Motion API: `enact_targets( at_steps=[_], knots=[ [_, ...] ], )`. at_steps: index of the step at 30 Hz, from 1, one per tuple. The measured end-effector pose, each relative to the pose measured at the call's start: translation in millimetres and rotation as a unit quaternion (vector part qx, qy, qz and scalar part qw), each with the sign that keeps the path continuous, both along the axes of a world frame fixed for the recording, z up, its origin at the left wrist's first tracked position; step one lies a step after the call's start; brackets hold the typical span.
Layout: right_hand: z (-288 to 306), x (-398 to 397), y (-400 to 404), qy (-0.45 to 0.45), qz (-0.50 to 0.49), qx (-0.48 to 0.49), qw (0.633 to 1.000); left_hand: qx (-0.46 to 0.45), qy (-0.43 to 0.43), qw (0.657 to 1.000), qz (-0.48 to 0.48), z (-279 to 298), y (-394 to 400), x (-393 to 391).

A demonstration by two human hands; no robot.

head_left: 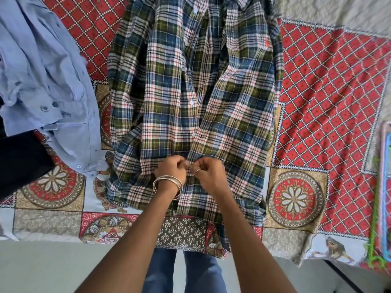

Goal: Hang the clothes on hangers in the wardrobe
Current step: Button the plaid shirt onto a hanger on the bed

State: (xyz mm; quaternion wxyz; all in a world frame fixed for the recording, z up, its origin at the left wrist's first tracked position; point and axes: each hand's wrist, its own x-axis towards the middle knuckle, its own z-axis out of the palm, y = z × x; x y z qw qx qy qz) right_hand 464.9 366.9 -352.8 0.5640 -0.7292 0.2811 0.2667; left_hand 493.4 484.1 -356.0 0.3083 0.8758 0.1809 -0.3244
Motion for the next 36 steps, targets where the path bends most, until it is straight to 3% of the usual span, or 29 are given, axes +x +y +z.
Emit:
enact_targets(
  at_steps=[3, 6, 9, 11, 13, 15, 17, 19, 21, 23, 25, 30, 32, 35, 36],
  knots=[
    [0.7, -1.0, -16.9, 0.035, -0.017, 0.128, 0.991, -0.042, 0.037, 0.998, -0.036, -0.7, 0.6, 1.7],
    [-2.4, 0.7, -22.9, 0.08, 0.024, 0.138, 0.987, 0.014, 0.018, 0.992, -0.126, 2.8, 0.5, 7.2],
    [-11.4, -3.5, -20.3, 0.04, 0.03, 0.012, 0.999, 0.102, -0.073, 0.978, -0.166, 9.5, 11.3, 10.4],
    [-13.0, -18.3, -22.2, -0.018, 0.058, -0.107, 0.992, 0.133, -0.087, 0.962, -0.223, 9.8, 25.6, 9.2],
    [-4.7, -45.1, -24.4, -0.045, 0.189, -0.218, 0.956, 0.134, -0.053, 0.939, -0.313, 17.1, 42.7, -0.4],
    [2.5, -73.3, -24.3, 0.001, 0.325, -0.283, 0.902, 0.149, -0.003, 0.902, -0.405, 24.6, 58.2, -15.4],
    [12.5, -98.7, -25.2, 0.039, 0.382, -0.338, 0.859, 0.184, 0.045, 0.866, -0.463, 30.5, 73.6, -30.8],
    [13.0, -111.4, -28.5, 0.007, 0.365, -0.389, 0.846, 0.219, 0.066, 0.849, -0.477, 29.3, 84.7, -37.3],
    [13.7, -114.6, -33.9, -0.071, 0.297, -0.422, 0.853, 0.234, 0.016, 0.855, -0.463, 33.4, 89.5, -33.6],
    [21.1, -109.0, -35.0, -0.113, 0.195, -0.388, 0.894, 0.212, -0.046, 0.867, -0.448, 37.6, 89.5, -28.2],
    [35.5, -96.6, -32.5, -0.107, 0.103, -0.323, 0.935, 0.165, -0.055, 0.866, -0.469, 38.5, 87.6, -24.0],
    [55.1, -82.5, -26.7, -0.123, 0.054, -0.28, 0.951, 0.22, 0.01, 0.787, -0.576, 43.3, 81.8, -33.9],
    [57.1, -81.9, -23.4, -0.148, 0.044, -0.275, 0.949, 0.217, 0.007, 0.802, -0.556, 43.7, 80.0, -36.2],
    [56.6, -84.6, -21.7, -0.151, 0.059, -0.262, 0.951, 0.15, 0.011, 0.906, -0.396, 47.6, 78.8, -34.1],
    [57.6, -86.0, -21.7, -0.133, 0.087, -0.264, 0.951, 0.145, 0.025, 0.92, -0.363, 48.2, 79.1, -32.9]
  ],
)
